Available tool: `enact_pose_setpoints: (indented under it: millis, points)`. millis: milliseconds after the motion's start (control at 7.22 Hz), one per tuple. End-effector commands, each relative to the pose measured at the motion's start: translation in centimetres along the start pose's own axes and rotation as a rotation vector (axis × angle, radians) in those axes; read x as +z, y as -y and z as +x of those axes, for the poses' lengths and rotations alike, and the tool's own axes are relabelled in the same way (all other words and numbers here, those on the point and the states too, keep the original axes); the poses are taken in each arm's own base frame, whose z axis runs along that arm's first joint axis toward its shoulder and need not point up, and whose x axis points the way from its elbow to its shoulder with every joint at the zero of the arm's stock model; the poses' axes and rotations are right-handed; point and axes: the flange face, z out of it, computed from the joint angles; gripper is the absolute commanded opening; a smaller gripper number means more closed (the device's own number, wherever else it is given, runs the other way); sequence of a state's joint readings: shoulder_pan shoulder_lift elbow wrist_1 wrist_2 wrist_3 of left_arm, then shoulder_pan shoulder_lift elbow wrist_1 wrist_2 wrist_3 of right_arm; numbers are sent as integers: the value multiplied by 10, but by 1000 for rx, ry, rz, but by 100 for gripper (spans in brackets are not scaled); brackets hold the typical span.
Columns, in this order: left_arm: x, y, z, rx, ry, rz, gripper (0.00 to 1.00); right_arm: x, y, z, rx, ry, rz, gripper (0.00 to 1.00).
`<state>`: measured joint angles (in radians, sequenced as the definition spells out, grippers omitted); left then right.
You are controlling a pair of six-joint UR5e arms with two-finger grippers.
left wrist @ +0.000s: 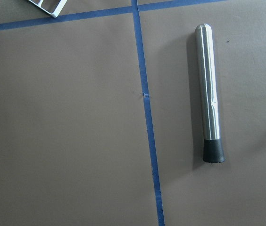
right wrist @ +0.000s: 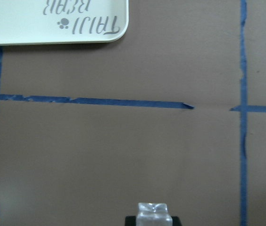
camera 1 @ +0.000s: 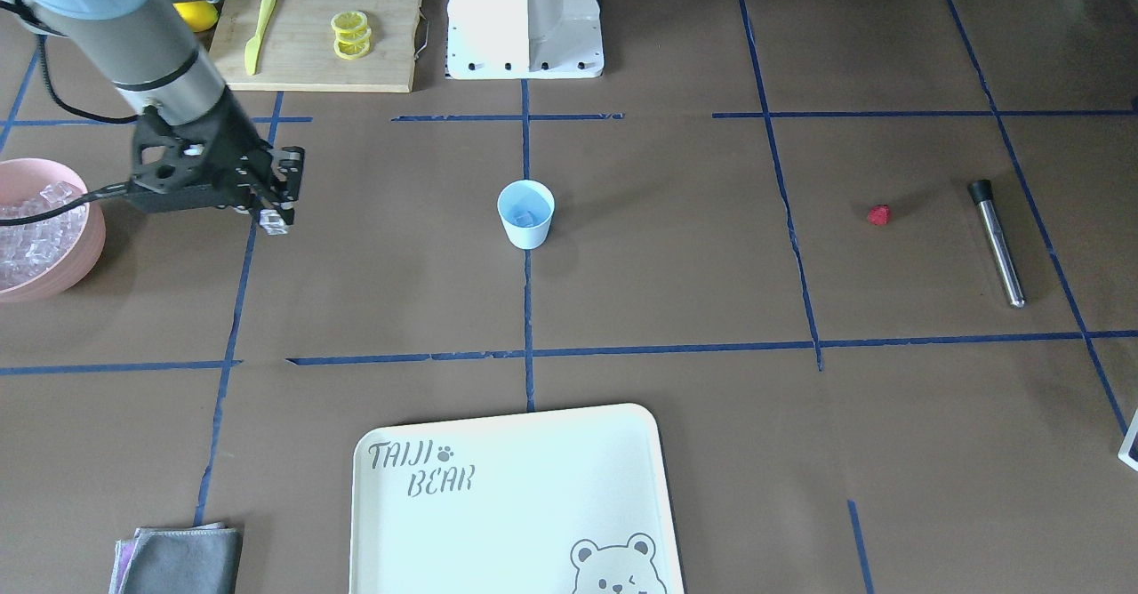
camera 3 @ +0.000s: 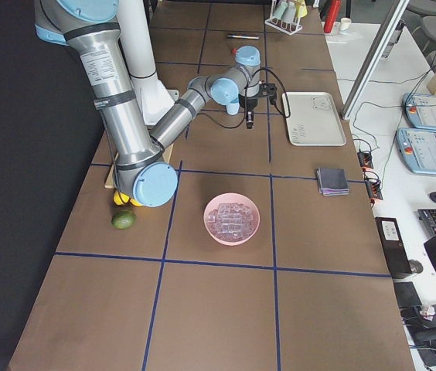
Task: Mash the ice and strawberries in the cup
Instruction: 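Carry the ice cube with the right gripper over the cup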
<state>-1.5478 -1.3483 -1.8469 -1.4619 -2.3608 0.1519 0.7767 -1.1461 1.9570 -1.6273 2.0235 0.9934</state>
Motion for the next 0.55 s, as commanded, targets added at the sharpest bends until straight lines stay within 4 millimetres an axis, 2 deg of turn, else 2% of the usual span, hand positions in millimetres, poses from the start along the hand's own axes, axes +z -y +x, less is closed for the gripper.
enact_pose_setpoints:
  millis: [0, 138, 277, 415]
  points:
    - [1, 0, -1, -1, 0, -1, 100, 30, -20, -118, 66, 19, 32, 0]
    - [1, 0, -1, -1, 0, -1, 100, 43, -35, -165, 88, 16, 53, 0]
    - [2, 0, -2, -3, 0, -3, 100, 51, -54, -189, 105, 20, 57, 0]
    - [1, 0, -1, -1, 0, -2, 100, 58, -63, -212, 118, 17, 66, 0]
